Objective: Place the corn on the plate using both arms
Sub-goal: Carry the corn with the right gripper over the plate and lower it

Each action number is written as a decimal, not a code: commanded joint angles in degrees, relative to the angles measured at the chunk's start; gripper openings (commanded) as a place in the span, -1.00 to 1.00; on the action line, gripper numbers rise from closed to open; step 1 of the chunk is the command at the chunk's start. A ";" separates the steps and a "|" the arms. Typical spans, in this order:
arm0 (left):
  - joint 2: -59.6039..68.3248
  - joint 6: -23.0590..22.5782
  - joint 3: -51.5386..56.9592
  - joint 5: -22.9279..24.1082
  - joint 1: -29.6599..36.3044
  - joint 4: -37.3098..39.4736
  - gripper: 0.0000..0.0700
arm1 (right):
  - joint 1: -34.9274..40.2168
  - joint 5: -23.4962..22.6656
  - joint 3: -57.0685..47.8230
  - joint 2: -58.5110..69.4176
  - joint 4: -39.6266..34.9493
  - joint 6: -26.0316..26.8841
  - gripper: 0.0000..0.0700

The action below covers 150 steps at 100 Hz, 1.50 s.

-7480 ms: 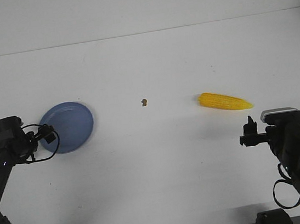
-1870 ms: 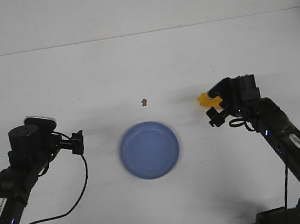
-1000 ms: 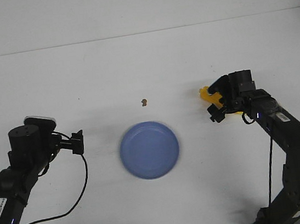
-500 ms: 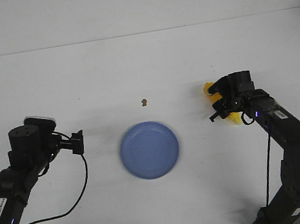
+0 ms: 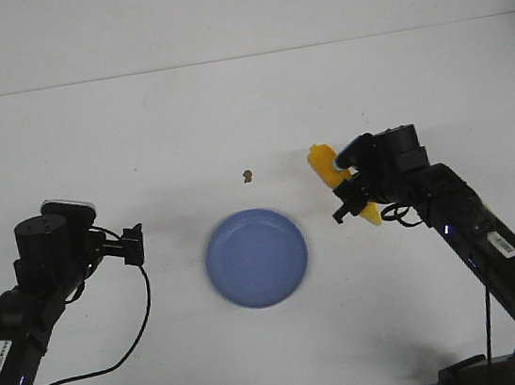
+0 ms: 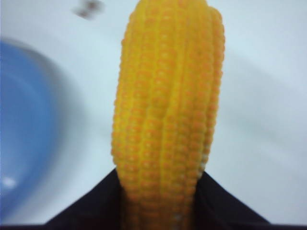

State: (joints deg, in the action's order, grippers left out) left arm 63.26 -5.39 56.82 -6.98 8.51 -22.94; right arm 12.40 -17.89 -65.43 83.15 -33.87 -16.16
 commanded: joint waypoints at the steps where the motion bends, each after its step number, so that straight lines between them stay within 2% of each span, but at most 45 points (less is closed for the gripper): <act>1: 0.61 0.11 0.55 -0.13 0.09 0.28 0.79 | 3.74 -0.44 -1.07 0.04 0.07 2.58 -0.72; 27: 0.61 0.11 0.55 -0.13 0.09 0.28 0.79 | 17.70 0.52 -1.07 2.84 -0.87 4.28 -0.72; 45: 0.61 0.13 0.55 -0.13 0.09 0.28 0.79 | 22.53 4.55 -1.07 6.54 -0.61 4.31 -0.67; 65: 0.61 0.28 0.55 -0.13 0.09 0.28 0.79 | 24.15 4.48 -1.07 9.29 0.81 4.44 -0.22; 85: 0.61 0.31 0.55 -0.13 0.09 0.26 0.79 | 24.76 4.46 -1.07 9.57 1.70 4.42 0.44; 94: 0.63 0.33 0.55 -0.13 0.09 0.26 0.79 | 24.76 4.46 -1.07 9.57 1.73 4.44 0.64; 124: 0.61 0.33 0.55 -0.13 0.09 0.26 0.79 | 24.44 4.96 -1.07 9.09 1.44 4.52 0.65; 150: 0.61 0.77 0.55 -0.13 0.07 -0.15 0.79 | 20.79 12.74 -1.07 2.16 2.21 9.01 0.65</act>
State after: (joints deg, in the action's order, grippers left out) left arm 63.26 -5.15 56.82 -6.98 8.51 -23.07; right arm 33.93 -6.26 -65.45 87.50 -32.67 -9.63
